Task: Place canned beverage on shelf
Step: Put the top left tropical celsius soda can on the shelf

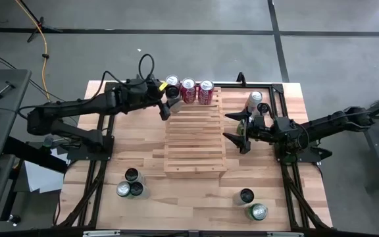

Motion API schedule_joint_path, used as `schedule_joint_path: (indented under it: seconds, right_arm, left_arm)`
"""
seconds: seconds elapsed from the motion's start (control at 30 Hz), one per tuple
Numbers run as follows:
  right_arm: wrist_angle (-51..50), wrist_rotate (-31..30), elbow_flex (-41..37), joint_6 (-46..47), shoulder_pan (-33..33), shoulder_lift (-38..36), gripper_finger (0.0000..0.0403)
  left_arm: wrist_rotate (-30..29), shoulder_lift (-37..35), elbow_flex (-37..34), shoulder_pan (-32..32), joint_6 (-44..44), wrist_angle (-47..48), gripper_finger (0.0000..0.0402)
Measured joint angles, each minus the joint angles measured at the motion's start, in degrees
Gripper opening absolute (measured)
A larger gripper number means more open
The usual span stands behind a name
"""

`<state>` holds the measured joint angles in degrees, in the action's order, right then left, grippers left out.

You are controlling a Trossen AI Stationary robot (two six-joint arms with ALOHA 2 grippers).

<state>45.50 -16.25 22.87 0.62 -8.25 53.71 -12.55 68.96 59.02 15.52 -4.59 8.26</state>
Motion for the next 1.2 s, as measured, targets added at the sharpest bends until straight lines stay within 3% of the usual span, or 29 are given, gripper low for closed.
schedule_joint_path:
  seconds: [0.67, 1.2]
  right_arm:
    - [-0.3, 0.0, 0.0, 0.9, 0.0, 0.0, 0.0366]
    - [-0.3, 0.0, 0.0, 0.9, 0.0, 0.0, 0.0366]
  left_arm:
    - [0.0, -2.0, -0.4, -0.1, -1.2, -1.3, 0.0276]
    - [0.0, -2.1, -0.3, -0.1, -1.1, -1.8, 0.0334]
